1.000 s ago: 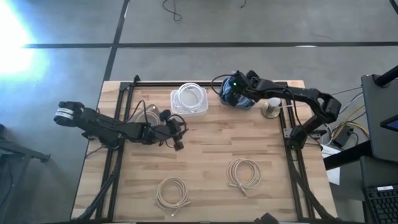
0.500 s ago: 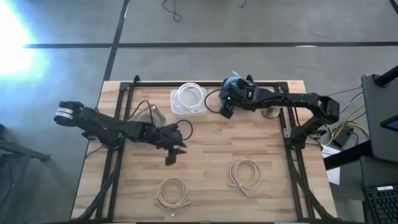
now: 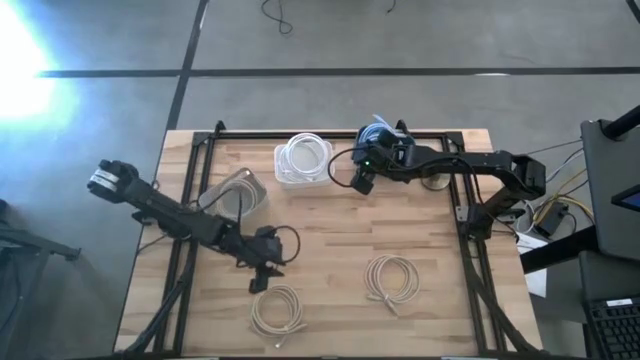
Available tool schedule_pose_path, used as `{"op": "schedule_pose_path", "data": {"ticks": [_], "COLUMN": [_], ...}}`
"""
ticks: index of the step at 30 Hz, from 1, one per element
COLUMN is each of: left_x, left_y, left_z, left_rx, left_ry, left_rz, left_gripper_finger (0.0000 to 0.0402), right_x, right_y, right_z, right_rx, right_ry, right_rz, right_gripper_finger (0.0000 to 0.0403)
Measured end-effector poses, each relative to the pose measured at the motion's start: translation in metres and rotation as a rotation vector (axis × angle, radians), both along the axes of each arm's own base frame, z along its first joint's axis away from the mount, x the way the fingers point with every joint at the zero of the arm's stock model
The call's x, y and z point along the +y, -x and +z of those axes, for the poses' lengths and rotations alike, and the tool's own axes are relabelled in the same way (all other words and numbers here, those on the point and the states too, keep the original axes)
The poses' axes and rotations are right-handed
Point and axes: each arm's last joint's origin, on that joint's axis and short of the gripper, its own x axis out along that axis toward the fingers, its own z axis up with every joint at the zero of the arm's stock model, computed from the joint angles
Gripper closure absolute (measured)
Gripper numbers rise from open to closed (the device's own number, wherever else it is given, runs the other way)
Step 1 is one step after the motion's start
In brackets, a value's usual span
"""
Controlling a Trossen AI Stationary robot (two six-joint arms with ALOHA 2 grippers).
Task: Pick & Place USB Port
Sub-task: Put the left brown charger cable into the gray bin
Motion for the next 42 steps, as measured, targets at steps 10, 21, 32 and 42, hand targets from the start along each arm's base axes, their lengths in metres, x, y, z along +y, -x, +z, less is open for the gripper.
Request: {"op": "schedule_pose_path", "data": {"ticks": [10,21,32,42], "left_x": [-0.015,-0.031,-0.046,-0.055], "left_y": [0.003,-0.012,-0.013,-0.009], "left_z": [-0.041,-0.076,-0.062,-0.079], "left_rx": [0.002,0.151,0.155,0.186], "left_ry": [0.144,0.143,0.239,0.160], "left_rz": [0.072,0.056,-0.026,-0.047], "left_gripper_finger": [0.0257,0.0257,0.0257,0.0265], "right_x": [0.000,0.000,0.000,0.000], "right_y": [0.000,0.000,0.001,0.002], "right_z": [0.000,-0.001,-0.002,-0.004], "right_rx": [0.019,0.030,0.037,0.034], "right_ry": [0.011,0.016,0.018,0.009], "right_rz": [0.022,0.033,0.038,0.025], "right_gripper_finger": [0.0213,0.0213,0.0213,0.0213]}}
